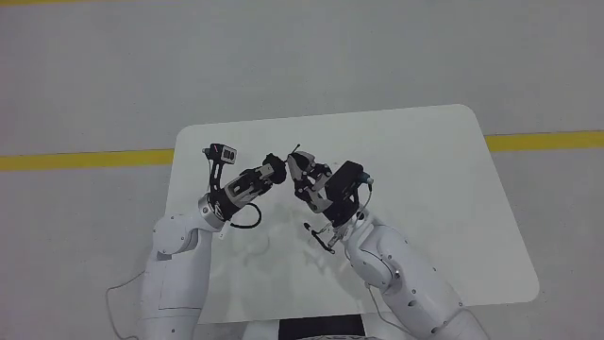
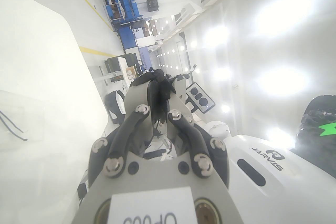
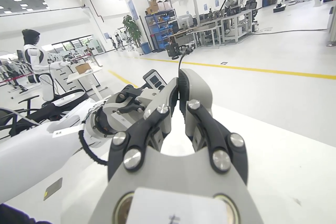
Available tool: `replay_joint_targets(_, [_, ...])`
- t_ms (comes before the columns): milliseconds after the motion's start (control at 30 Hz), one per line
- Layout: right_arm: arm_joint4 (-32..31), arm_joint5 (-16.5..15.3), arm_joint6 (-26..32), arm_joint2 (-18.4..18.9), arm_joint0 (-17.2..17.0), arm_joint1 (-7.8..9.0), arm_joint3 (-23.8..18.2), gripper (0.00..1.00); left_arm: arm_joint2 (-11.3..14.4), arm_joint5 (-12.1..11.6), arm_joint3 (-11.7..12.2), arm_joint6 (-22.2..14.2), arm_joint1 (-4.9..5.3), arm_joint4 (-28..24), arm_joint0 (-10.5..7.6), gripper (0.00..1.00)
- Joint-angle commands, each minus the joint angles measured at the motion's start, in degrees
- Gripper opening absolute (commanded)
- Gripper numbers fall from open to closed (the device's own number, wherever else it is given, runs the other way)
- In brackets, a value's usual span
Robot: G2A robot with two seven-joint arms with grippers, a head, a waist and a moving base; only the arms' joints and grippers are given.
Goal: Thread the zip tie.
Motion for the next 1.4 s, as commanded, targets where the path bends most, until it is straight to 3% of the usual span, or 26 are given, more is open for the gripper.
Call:
replay_joint_targets(0, [-0.26, -0.05, 0.11, -0.11, 0.04, 0.00, 0.18, 0.00, 0.00, 0.00, 0.00, 0.00, 0.00, 0.00, 0.00, 0.00])
replay_joint_targets(400, [-1.99, 2.84, 0.66, -0.46, 0.53, -0.20, 0.94, 0.00, 0.00, 0.00, 0.00, 0.00, 0.00, 0.00, 0.00, 0.00])
replay_joint_targets(833, [-2.38, 3.00, 2.04, -0.55, -0.27, -0.13, -0.04, 0.00, 0.00, 0.00, 0.00, 0.00, 0.00, 0.00, 0.00, 0.00])
replay_joint_targets(867, [-2.24, 3.03, 1.97, -0.47, -0.41, -0.11, -0.22, 0.09, 0.00, 0.00, 0.00, 0.00, 0.00, 0.00, 0.00, 0.00])
replay_joint_targets(900, [-2.07, 3.03, 1.84, -0.32, -0.59, -0.09, -0.44, 0.38, 0.00, 0.00, 0.00, 0.00, 0.00, 0.00, 0.00, 0.00])
replay_joint_targets(933, [-1.92, 3.05, 1.66, -0.16, -0.76, -0.06, -0.63, 0.79, 0.00, 0.00, 0.00, 0.00, 0.00, 0.00, 0.00, 0.00])
replay_joint_targets(967, [-1.81, 3.03, 1.51, 0.03, -0.95, -0.03, -0.83, 1.00, 0.00, 0.00, 0.00, 0.00, 0.00, 0.00, 0.00, 0.00])
replay_joint_targets(1233, [-3.27, 0.85, -0.40, 3.25, -2.90, 0.80, -2.91, 1.00, 0.00, 0.00, 0.00, 0.00, 0.00, 0.00, 0.00, 0.00])
replay_joint_targets(1367, [-5.99, -2.04, -3.10, 5.74, -3.66, 1.51, -3.71, 1.00, 0.00, 0.00, 0.00, 0.00, 0.00, 0.00, 0.00, 0.00])
